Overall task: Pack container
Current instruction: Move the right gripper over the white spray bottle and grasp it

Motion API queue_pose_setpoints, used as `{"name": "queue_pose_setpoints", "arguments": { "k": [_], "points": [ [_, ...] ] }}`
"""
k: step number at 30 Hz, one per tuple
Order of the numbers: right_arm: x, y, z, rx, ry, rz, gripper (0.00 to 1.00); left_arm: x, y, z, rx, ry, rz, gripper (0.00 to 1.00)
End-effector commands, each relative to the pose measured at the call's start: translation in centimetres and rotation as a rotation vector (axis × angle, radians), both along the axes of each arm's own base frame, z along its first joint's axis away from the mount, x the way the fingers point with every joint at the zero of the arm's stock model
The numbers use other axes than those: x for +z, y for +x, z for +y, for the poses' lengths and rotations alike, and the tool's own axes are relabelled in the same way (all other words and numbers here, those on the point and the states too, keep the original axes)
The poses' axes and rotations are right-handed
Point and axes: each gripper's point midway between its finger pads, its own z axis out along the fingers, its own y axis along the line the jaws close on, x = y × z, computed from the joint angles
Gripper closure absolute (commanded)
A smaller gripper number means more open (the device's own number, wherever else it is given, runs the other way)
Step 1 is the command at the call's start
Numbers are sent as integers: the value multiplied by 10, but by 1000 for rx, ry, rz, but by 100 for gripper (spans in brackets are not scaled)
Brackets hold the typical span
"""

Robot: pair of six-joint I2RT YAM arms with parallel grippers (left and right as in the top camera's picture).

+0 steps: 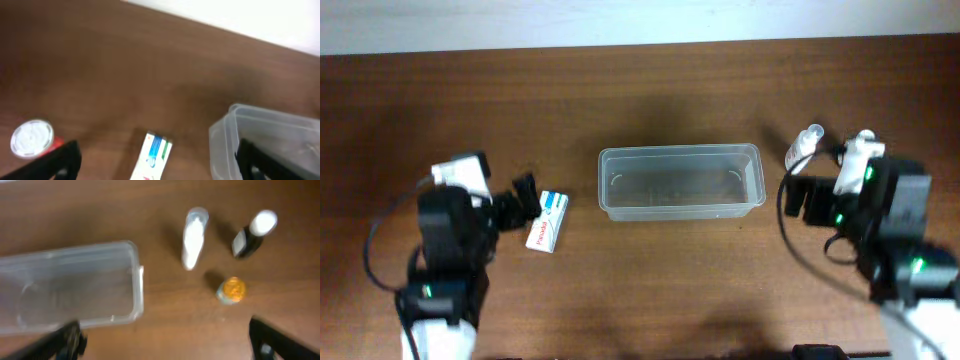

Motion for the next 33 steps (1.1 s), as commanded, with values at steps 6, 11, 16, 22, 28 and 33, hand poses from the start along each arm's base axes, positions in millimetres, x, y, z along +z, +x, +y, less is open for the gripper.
{"name": "queue_pose_setpoints", "arguments": {
  "k": [6, 11, 16, 22, 28, 33],
  "points": [
    [20, 40, -29, -19, 34, 201, 2, 35, 32, -1, -120, 92, 266, 1],
    [6, 72, -38, -19, 15, 215, 1, 38, 38, 0, -118, 92, 285, 1],
    [-48, 91, -42, -20, 37, 353, 2, 38, 38, 0, -118, 92, 284, 1],
    [-105, 112, -45, 4, 45, 463, 2, 38, 38, 0, -118, 92, 285, 1],
    [-126, 129, -51, 30, 16, 458, 2, 38, 38, 0, -118, 92, 285, 1],
    [-130, 140, -54, 46, -4, 429, 0, 38, 38, 0, -118, 92, 285, 1]
  ]
}}
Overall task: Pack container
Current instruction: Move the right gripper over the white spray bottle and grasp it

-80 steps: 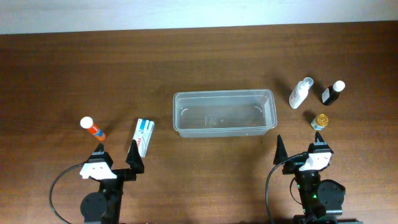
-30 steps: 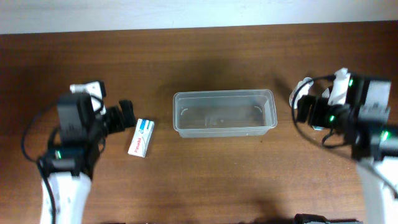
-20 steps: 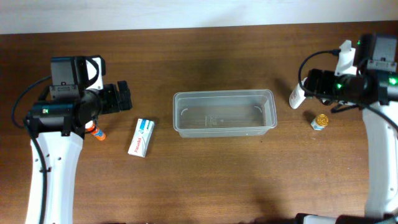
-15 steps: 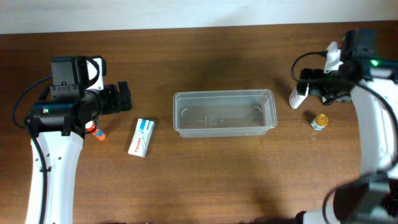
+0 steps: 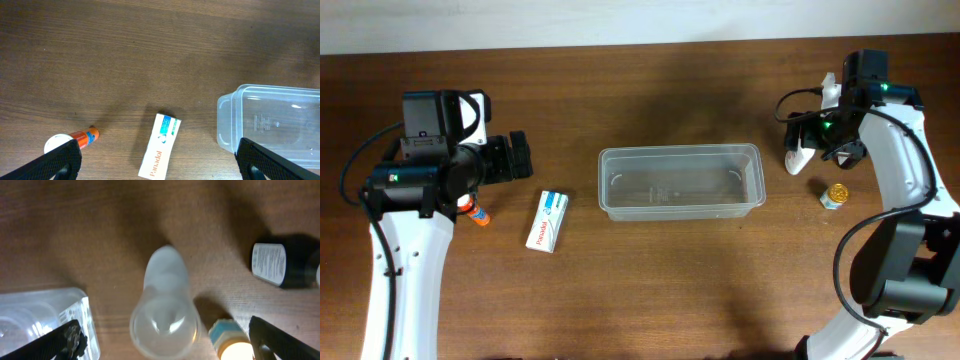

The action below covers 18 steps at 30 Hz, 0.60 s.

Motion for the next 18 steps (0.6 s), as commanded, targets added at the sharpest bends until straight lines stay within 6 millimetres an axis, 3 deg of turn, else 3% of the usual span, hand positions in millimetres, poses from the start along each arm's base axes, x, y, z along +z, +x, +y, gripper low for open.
{"name": "queue_pose_setpoints", "arguments": {
  "k": [1, 13, 18],
  "points": [
    [0, 11, -6, 26, -30, -26, 1, 8, 3, 0, -16, 3, -21, 1],
    [2, 19, -7, 53, -46, -60, 15, 8, 3, 0, -16, 3, -21, 1],
    [-11, 19, -5, 74, -37, -33, 16, 8, 3, 0, -16, 3, -21, 1]
  ]
}}
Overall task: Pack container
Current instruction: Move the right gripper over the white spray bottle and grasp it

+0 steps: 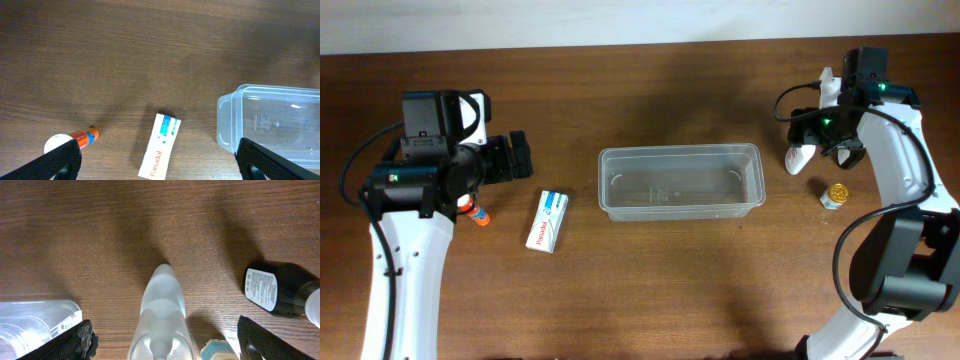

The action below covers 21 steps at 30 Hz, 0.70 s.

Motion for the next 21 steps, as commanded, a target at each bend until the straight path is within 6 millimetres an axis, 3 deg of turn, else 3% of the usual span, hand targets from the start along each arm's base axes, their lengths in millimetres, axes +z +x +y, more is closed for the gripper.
{"name": "queue_pose_setpoints", "arguments": {
  "k": [1, 4, 9, 21],
  "points": [
    [-10, 4, -2, 13, -3, 16, 16, 8, 3, 0, -16, 3, -21, 1],
    [-21, 5, -2, 14, 1, 38, 16, 8, 3, 0, -16, 3, -21, 0],
    [-23, 10, -3, 13, -1, 25, 22, 8, 3, 0, -16, 3, -21, 1],
    [-22, 12, -3, 13, -3, 17, 46, 8, 3, 0, -16, 3, -22, 1]
  ]
}}
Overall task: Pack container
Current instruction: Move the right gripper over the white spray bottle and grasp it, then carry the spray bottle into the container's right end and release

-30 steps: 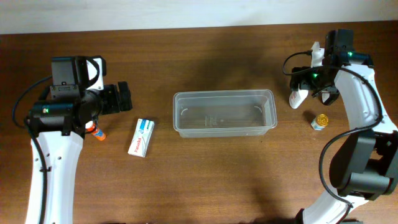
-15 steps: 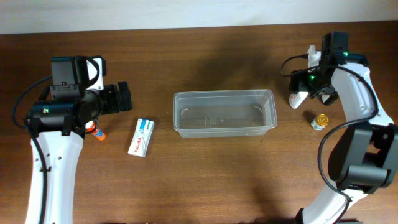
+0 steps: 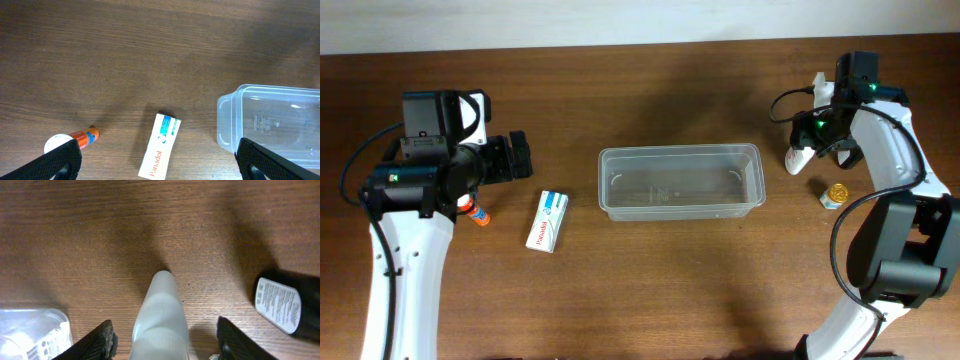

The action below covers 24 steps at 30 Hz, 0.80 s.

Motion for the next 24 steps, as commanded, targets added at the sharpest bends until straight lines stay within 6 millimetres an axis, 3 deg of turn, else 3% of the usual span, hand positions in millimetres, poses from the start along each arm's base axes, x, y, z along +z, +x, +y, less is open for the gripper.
{"name": "queue_pose_setpoints", "arguments": {
  "k": [1, 15, 18, 24],
  "points": [
    [2, 4, -2, 3, -4, -10, 47, 8, 3, 0, -16, 3, -21, 1],
    [1, 0, -1, 3, -1, 6, 73, 8, 4, 0, -16, 3, -25, 1],
    [1, -2, 0, 4, 1, 15, 74, 8, 4, 0, -16, 3, -25, 1],
    [10, -1, 15, 37, -3, 1, 81, 8, 4, 0, -16, 3, -24, 1]
  ]
}}
